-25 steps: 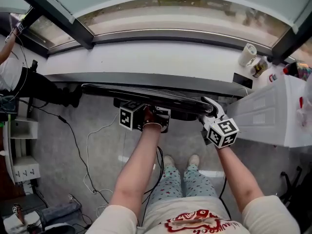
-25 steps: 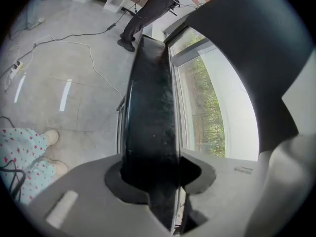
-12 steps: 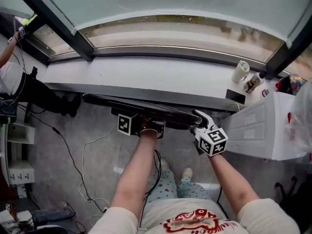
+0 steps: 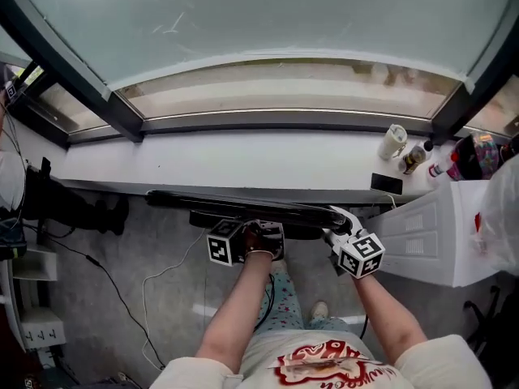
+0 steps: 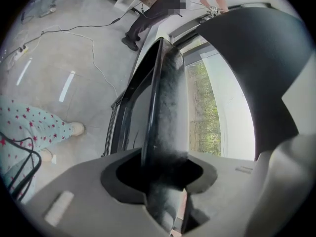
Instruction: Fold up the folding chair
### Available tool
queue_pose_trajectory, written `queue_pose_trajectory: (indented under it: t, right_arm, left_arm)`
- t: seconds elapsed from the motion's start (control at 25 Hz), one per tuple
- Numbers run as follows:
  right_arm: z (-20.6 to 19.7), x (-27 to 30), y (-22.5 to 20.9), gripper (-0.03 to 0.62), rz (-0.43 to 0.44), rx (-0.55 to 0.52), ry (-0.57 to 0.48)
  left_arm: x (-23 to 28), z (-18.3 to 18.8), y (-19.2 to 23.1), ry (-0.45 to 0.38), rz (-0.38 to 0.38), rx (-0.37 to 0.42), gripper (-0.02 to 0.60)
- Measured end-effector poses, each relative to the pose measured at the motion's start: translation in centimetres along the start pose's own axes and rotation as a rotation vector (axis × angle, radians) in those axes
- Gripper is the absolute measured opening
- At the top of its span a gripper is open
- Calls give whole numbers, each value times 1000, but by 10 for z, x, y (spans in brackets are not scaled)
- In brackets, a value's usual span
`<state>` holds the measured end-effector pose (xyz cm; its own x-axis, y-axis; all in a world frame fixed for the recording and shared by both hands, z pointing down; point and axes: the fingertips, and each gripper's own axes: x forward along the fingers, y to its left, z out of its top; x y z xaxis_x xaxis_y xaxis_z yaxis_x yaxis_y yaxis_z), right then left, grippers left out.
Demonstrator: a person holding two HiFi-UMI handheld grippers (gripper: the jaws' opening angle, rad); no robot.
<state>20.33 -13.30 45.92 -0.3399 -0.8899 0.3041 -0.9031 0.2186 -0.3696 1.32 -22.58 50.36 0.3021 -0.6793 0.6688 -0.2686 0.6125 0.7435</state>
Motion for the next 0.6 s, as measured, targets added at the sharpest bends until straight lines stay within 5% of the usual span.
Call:
queue_pose_trajectory:
  t: [0.6]
  right_arm:
    - [45,44,-63,152,-148,44,-64]
  left_arm:
    - [56,-21,-53,22,20,-62,215]
